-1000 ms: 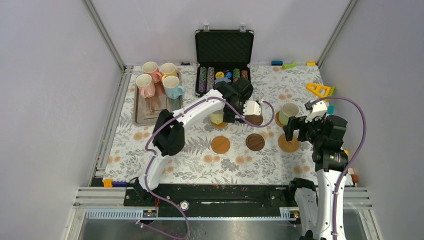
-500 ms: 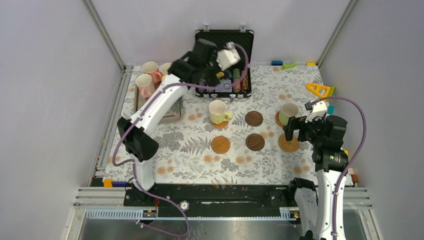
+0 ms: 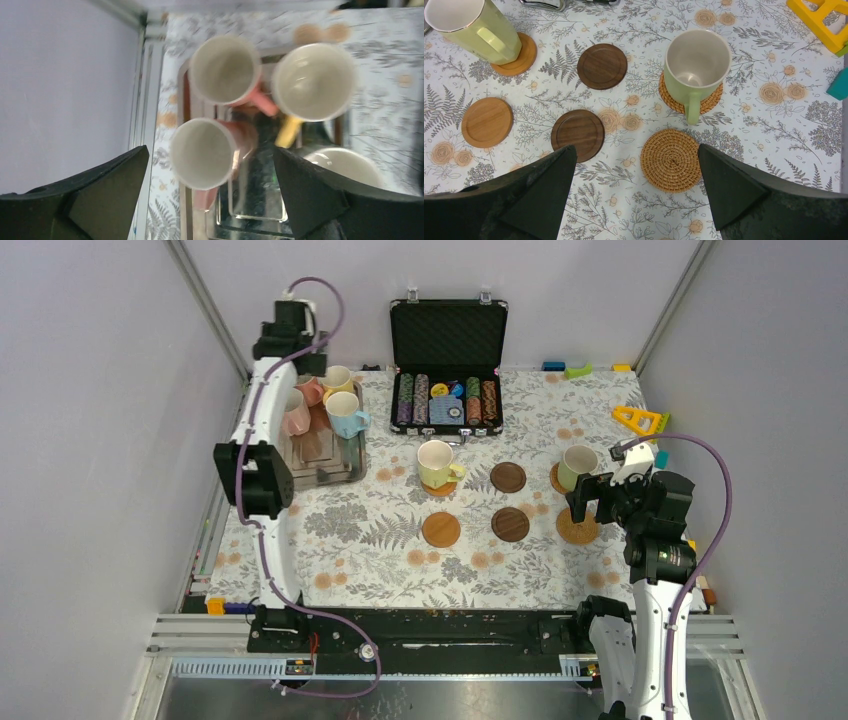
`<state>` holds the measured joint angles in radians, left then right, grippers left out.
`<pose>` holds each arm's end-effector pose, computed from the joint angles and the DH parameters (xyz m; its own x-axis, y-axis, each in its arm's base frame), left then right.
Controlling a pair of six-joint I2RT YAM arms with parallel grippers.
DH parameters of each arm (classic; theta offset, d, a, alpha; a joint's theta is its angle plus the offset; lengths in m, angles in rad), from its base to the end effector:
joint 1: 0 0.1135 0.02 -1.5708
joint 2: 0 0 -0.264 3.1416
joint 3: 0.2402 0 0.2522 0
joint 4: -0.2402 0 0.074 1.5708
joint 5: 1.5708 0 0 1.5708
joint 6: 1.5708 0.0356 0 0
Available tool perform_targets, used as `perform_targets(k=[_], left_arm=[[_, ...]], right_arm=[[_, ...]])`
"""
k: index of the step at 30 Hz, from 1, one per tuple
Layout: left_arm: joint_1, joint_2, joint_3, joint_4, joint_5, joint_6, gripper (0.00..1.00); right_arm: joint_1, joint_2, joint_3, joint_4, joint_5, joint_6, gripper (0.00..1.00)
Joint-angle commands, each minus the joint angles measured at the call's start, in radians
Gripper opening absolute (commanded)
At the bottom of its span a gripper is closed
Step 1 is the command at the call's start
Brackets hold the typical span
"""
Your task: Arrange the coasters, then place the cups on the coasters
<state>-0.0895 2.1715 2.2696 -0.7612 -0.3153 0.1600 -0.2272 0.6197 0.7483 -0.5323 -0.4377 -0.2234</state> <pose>0.4911 -0.0330 0.3486 -0.6305 0.2087 -0.7476 -0.0587 0.9476 0.3140 0.1379 -0.0164 0.3160 -0.3343 -0.1287 -0.9337 -0.2562 0.9657 -0.0414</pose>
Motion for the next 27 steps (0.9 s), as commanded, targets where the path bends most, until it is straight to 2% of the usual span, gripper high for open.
perform_targets(k=[1, 6, 12, 16, 21, 27], left_arm=[[0.128, -0.067, -0.053, 0.032, 0.086, -0.216, 0.99], [0.193, -0.143, -0.258, 0.144, 0.144, -0.237, 0.99], [0.220, -0.092, -0.269, 0.127, 0.163, -0.294, 0.96], [0.256, -0.094, -0.281, 0.139, 0.257, -0.345, 0.91], [0.265, -0.130, -0.355, 0.185, 0.342, -0.330, 0.86], [0.265, -0.153, -0.469, 0.223, 0.338, -0.319, 0.83]], right_arm=[[-0.001, -0.001, 0.001, 0.029, -0.013, -0.002, 1.00], [-0.001, 0.011, 0.001, 0.028, -0.019, -0.005, 1.00], [-0.001, 0.012, -0.001, 0.028, -0.017, -0.005, 1.00], [-0.001, 0.009, -0.001, 0.028, -0.015, -0.005, 1.00], [-0.002, 0.012, 0.000, 0.028, -0.016, -0.006, 1.00], [-0.001, 0.012, -0.001, 0.028, -0.016, -0.005, 1.00]])
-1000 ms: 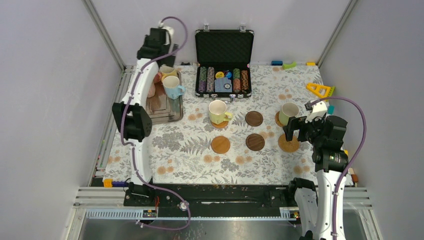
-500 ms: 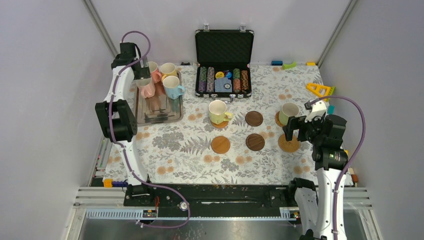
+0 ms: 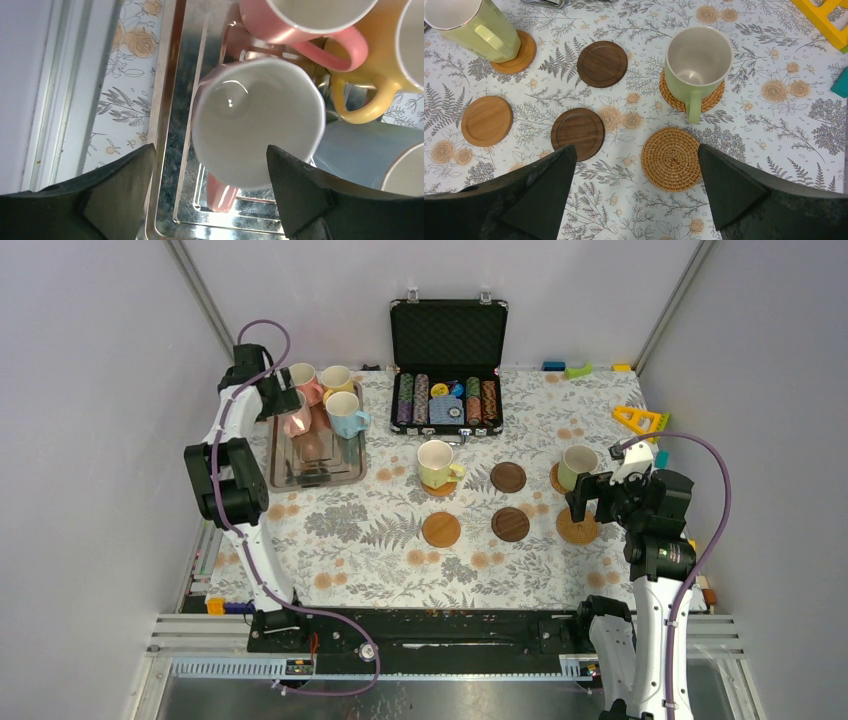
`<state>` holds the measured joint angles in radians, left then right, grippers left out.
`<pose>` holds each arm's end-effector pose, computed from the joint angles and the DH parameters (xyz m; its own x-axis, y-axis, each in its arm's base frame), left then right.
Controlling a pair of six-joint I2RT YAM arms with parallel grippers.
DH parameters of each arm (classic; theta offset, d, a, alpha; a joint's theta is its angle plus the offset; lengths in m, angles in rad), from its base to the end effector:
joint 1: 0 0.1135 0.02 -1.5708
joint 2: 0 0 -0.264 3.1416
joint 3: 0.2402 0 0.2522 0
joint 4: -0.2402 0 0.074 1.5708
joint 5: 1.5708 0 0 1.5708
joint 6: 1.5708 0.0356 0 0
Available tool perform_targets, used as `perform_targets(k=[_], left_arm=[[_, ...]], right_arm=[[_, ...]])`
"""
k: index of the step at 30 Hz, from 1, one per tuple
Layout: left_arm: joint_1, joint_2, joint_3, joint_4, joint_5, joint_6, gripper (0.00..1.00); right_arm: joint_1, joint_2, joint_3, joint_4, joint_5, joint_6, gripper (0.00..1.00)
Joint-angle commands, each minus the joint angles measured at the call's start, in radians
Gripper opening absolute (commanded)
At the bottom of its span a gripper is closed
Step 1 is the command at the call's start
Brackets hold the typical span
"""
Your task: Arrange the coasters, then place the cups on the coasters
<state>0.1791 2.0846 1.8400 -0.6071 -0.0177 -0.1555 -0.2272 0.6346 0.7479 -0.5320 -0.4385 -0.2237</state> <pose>0.4664 0.0851 0.2598 -0.7021 -0.2845 -0.6528 -0.3020 0.9492 -0.0889 0.1408 -0.0170 0.3141 -0.3477 -0.1258 -0.9292 -0.2575 0.9657 -0.0343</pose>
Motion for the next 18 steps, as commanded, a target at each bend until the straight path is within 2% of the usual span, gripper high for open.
perform_targets(k=[1, 7, 11, 18], left_arm=[[-0.003, -0.067, -0.051, 0.073, 0.041, -0.003, 0.82], [0.000, -0.089, -0.105, 0.128, 0.056, -0.008, 0.81], [0.002, -0.126, -0.148, 0.193, 0.059, -0.013, 0.88], [0.005, -0.094, -0.056, 0.200, 0.039, -0.032, 0.93]], right_arm=[[-0.001, -0.001, 0.000, 0.027, -0.015, -0.006, 1.00], [-0.001, -0.001, 0.000, 0.028, -0.015, -0.005, 1.00], [-0.001, 0.002, 0.000, 0.028, -0.015, -0.006, 1.00], [-0.002, 0.005, 0.000, 0.027, -0.018, -0.004, 1.00]])
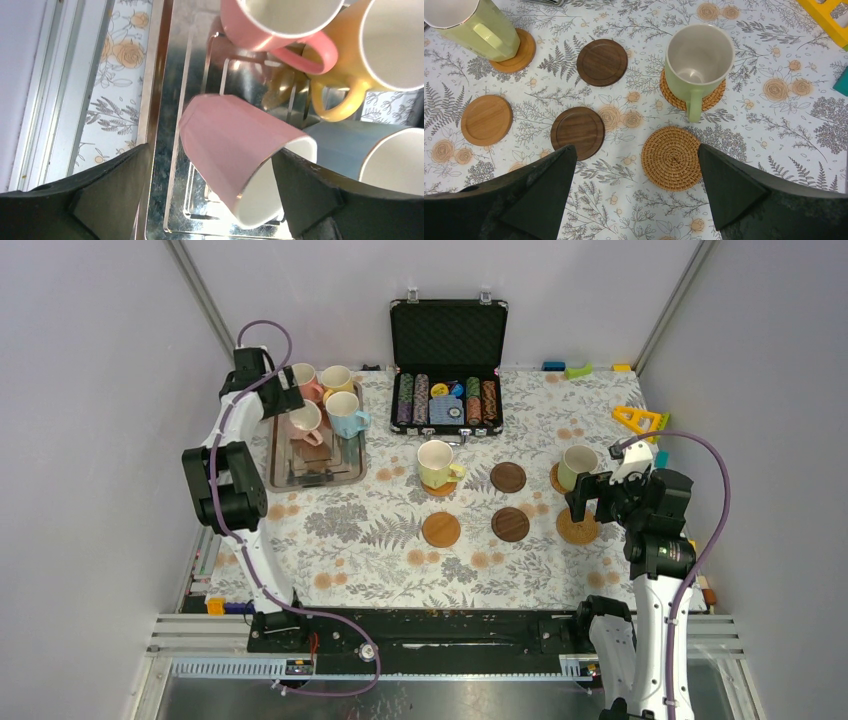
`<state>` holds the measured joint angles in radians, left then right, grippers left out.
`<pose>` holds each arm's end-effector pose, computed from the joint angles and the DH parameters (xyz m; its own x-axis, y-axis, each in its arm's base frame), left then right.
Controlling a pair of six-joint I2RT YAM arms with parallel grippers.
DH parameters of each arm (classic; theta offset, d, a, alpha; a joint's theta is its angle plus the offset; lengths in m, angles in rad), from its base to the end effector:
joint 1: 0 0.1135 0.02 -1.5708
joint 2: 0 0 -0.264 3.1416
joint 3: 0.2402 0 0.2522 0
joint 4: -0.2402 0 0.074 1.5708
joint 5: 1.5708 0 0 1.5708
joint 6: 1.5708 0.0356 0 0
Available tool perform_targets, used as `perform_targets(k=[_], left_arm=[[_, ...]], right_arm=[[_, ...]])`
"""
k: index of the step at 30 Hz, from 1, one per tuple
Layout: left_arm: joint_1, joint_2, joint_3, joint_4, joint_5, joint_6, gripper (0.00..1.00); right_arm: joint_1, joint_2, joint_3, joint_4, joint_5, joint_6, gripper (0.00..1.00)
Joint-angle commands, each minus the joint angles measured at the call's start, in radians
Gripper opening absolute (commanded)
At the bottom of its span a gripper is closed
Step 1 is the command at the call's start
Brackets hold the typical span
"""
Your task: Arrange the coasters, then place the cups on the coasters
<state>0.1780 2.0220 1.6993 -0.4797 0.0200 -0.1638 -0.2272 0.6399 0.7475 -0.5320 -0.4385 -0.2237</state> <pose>0.4554 0.0812 0.2515 -0.6716 -0.2865 -0.6833 -0.2765 0.9525 -0.1275 0.1419 -0.0173 0.3134 -0.3528 -0.1246 -0.9274 -0.2577 0.9657 -0.0317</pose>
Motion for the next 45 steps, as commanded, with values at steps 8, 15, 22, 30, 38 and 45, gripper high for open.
perform_targets(k=[8, 15, 22, 30, 38, 45], left_arm=[[0.008, 0.055, 0.193, 0.001, -0.048, -0.024, 0.92], [-0.010, -0.060, 0.017, 0.086, 0.095, 0.028, 0.92], [-0.086, -0.135, -0.142, 0.174, 0.049, 0.170, 0.89], [-0.089, -0.246, -0.286, 0.318, 0.108, 0.152, 0.87], [-0.156, -0.301, -0.263, 0.198, 0.157, 0.010, 0.87], [-0.324, -0.299, -0.173, 0.039, -0.097, -0.046, 0.88]], right_arm=[[-0.001, -0.002, 0.000, 0.027, -0.019, -0.002, 1.00], [-0.001, 0.007, 0.001, 0.028, -0.023, 0.000, 1.00], [-0.001, 0.001, 0.002, 0.026, -0.025, 0.004, 1.00], [-0.001, 0.006, 0.002, 0.027, -0.025, 0.006, 1.00], [-0.001, 0.012, 0.001, 0.027, -0.027, 0.007, 1.00], [-0.001, 0.012, 0.002, 0.026, -0.031, 0.010, 1.00]])
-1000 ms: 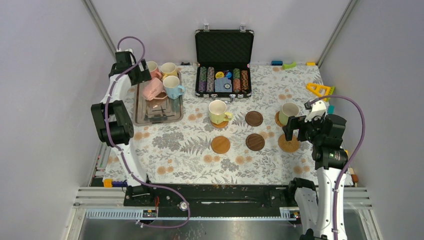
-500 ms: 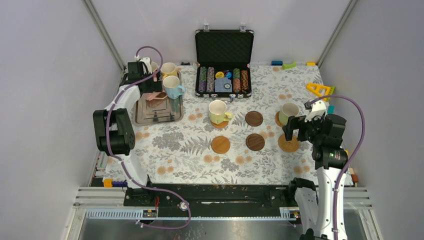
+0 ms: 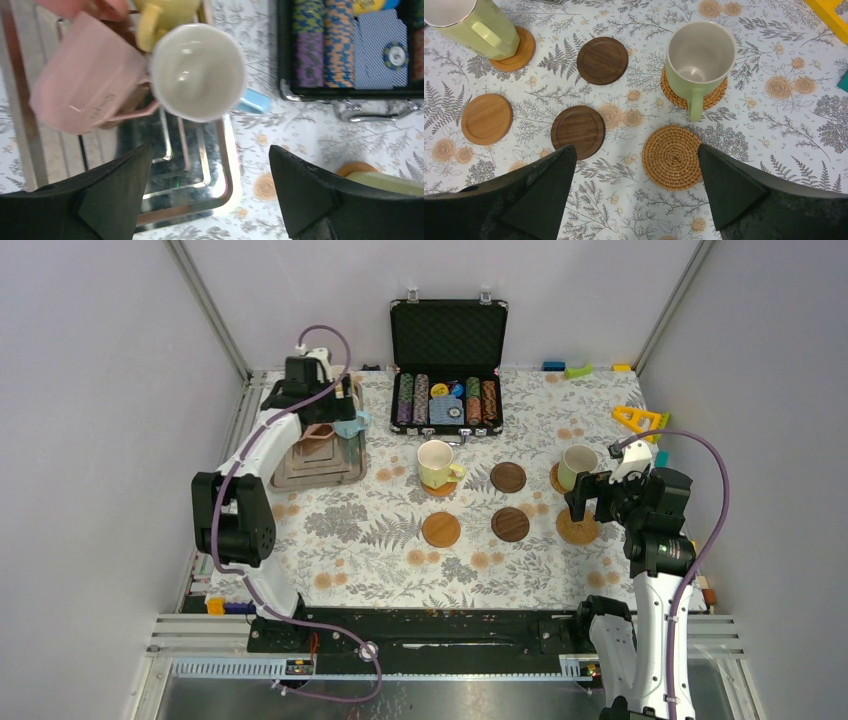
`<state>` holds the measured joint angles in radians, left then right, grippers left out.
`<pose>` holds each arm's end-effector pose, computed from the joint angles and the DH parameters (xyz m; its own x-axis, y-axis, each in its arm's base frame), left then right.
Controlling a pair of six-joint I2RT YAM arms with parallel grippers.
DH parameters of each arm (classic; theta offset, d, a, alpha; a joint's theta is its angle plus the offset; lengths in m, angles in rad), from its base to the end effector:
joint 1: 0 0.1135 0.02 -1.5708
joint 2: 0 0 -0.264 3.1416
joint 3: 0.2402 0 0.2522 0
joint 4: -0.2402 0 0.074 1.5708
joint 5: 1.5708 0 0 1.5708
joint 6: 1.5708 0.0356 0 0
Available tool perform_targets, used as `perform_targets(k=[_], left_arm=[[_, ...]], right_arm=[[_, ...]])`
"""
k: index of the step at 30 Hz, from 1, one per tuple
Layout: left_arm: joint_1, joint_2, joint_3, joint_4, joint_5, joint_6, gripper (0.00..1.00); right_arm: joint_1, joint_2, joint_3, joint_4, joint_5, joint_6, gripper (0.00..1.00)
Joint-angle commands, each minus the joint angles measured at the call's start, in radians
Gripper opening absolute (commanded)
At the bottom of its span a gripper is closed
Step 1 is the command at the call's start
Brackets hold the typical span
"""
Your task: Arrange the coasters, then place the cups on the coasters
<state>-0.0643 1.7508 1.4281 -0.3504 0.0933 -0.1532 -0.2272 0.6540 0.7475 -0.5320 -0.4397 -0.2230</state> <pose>0.4031 -0.0293 0.2842 -0.6357 -0.1113 -0.7639 0.0401 0.9834 -0.1767 0.1446 -0.0179 0.3116 -0.3655 -0.1209 -0.9229 -0.2589 0.9656 -0.0240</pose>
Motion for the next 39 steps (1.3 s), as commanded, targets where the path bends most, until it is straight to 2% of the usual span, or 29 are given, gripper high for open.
perform_targets(k=[1, 8, 12, 16, 21, 25, 39], left_arm=[[-0.105, -0.016, 0.126, -0.122, -0.221, -0.070, 0.88], [-0.246, 0.132, 0.365, -0.366, -0.506, -0.239, 0.88], [-0.273, 0.260, 0.522, -0.528, -0.592, -0.387, 0.87], [-0.286, 0.358, 0.652, -0.652, -0.592, -0.472, 0.87], [-0.295, 0.376, 0.654, -0.659, -0.562, -0.551, 0.85], [-0.305, 0.397, 0.656, -0.659, -0.593, -0.588, 0.84], [-0.302, 0.485, 0.661, -0.588, -0.658, -0.644, 0.81]], right_arm=[[-0.001, -0.004, 0.002, 0.026, -0.030, 0.009, 1.00], [-0.002, -0.007, 0.003, 0.026, -0.033, 0.013, 1.00], [-0.002, -0.013, 0.002, 0.027, -0.034, 0.013, 1.00], [-0.001, -0.013, 0.002, 0.026, -0.039, 0.013, 1.00], [-0.001, -0.012, 0.002, 0.027, -0.040, 0.011, 1.00], [-0.001, -0.013, 0.002, 0.027, -0.041, 0.011, 1.00], [-0.001, -0.020, 0.000, 0.027, -0.050, 0.011, 1.00]])
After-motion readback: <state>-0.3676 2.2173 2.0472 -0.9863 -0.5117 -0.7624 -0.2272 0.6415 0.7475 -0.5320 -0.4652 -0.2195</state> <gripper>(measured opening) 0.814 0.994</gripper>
